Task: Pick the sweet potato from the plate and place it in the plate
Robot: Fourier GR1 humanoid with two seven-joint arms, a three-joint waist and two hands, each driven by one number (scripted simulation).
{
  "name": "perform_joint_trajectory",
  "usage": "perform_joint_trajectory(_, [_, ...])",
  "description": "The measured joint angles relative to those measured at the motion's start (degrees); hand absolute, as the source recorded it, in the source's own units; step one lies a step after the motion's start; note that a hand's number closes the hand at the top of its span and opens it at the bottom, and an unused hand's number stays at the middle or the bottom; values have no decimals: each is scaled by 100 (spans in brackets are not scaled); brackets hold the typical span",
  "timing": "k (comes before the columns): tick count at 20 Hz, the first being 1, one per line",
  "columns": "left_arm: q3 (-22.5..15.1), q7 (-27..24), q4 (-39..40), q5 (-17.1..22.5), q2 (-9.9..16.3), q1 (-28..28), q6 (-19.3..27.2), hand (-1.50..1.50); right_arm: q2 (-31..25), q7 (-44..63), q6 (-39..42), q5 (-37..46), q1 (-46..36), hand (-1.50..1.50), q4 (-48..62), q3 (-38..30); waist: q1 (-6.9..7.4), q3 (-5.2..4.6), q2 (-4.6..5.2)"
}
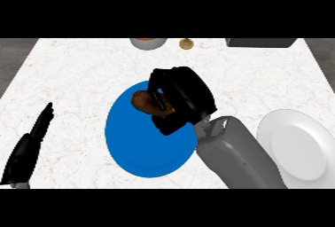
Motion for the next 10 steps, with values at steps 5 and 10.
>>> perform_joint_trajectory(5, [26, 68, 62, -25, -2, -173, -36, 0, 17, 88, -799, -508, -447, 150, 1128, 744, 31, 1, 10])
perform_joint_trajectory(10, [-28, -9, 88, -103, -73, -154, -6, 0, 22, -29, -1558, -1251, -389, -150, 1922, 1004, 79, 3, 25])
